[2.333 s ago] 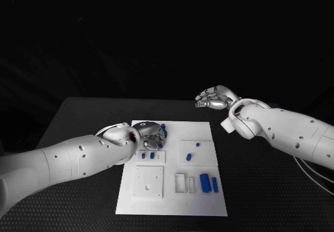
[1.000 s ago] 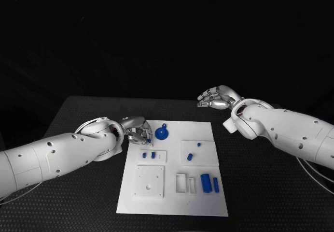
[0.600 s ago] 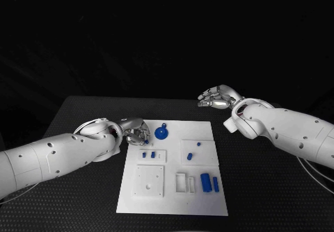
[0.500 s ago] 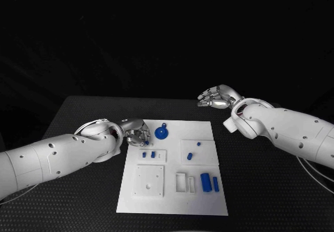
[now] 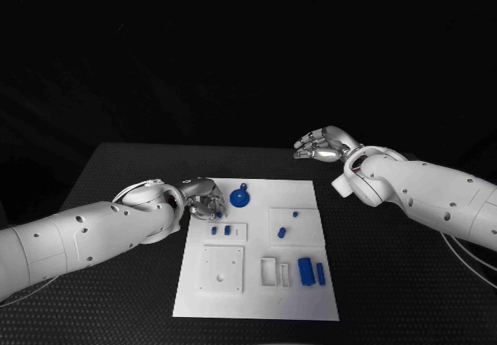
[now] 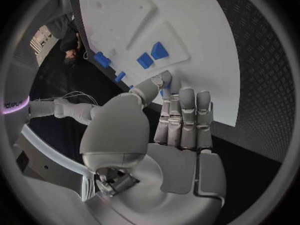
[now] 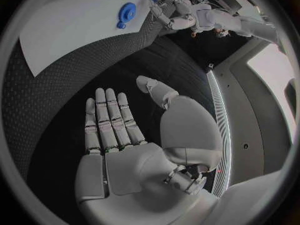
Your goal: Assemble the parts on the task board
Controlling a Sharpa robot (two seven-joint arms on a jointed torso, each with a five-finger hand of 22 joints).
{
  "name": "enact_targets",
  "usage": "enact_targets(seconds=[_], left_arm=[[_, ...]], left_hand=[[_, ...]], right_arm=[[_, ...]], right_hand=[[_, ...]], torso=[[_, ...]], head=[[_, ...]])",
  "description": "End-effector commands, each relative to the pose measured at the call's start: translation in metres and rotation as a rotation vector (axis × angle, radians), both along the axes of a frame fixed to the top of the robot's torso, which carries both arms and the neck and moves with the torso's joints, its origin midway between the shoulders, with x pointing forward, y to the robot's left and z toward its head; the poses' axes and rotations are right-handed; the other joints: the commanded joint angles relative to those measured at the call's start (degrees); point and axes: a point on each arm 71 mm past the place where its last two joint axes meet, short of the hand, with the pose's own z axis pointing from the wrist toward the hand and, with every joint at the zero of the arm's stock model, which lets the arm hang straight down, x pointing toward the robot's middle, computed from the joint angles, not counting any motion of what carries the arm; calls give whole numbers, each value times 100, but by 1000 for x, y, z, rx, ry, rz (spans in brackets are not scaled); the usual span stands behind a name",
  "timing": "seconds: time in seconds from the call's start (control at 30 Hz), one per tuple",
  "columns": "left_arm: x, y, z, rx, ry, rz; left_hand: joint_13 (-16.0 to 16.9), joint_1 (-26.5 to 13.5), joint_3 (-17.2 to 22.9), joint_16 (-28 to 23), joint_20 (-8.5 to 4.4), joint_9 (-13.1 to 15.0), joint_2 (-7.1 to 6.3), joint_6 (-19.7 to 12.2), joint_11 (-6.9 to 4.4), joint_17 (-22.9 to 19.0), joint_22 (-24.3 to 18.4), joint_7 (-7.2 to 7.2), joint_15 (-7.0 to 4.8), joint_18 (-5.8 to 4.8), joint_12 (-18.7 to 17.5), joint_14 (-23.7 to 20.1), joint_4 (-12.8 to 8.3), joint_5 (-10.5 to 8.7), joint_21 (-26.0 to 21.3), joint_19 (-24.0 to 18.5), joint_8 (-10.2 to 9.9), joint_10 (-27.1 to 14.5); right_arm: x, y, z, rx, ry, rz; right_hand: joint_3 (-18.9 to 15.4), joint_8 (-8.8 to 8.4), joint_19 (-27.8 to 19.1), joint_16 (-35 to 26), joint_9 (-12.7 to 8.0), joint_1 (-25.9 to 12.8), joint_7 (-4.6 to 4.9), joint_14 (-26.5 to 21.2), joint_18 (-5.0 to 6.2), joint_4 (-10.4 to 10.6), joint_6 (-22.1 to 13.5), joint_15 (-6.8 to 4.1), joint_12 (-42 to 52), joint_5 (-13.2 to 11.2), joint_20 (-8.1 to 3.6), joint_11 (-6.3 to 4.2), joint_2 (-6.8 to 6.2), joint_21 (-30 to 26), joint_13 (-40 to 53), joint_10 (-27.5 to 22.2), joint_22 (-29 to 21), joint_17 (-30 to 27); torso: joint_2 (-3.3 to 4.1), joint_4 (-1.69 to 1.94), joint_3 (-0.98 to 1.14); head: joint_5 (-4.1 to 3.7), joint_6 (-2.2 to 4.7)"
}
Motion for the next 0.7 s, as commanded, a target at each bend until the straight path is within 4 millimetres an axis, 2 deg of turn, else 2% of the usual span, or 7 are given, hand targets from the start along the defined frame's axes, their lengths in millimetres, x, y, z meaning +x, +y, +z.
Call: enact_targets(seconds=[0.03,0.33,0.53,0.7], left_arm=[[-1,-6,1,-6,-12,-15],[1,-7,1,-8,-19,-12],[1,-9,1,-5,-16,-12],[2,-13,0,-2,-8,-20]], left_hand=[[1,-10,28,1,-576,3,70,78,-8,-9,8,46,-27,66,-22,19,-6,-2,17,53,17,45],[0,-8,35,2,-579,1,73,79,-8,-9,9,45,-28,65,-26,25,-6,-3,18,58,16,49],[-1,-5,40,2,-581,0,76,80,-9,-9,9,44,-28,65,-29,28,-6,-4,17,61,16,50],[-2,-5,45,1,-583,-2,79,78,-8,-10,9,45,-28,64,-32,30,-5,-9,16,64,14,50]], right_arm=[[0,1,0,-7,-6,5],[0,1,0,-7,-6,5],[0,1,0,-7,-6,4],[0,2,0,-7,-5,7]], right_hand=[[-1,35,47,-17,-6,-3,57,13,-96,-21,-21,45,-33,31,0,3,9,-29,-1,37,10,-7],[-1,36,50,-16,-7,-4,57,14,-96,-20,-20,45,-36,36,1,3,10,-35,-1,39,15,-9],[-1,37,52,-16,-8,-5,57,14,-97,-19,-19,45,-37,38,1,3,11,-38,-1,41,18,-10],[-2,38,52,-17,-8,-6,57,13,-97,-19,-18,45,-38,39,1,2,11,-41,-1,43,20,-11]], torso=[[-3,6,-2],[0,-1,-1],[-1,9,-1],[-2,3,-1]], head=[[-8,5],[-9,30],[-28,21],[-25,25]])
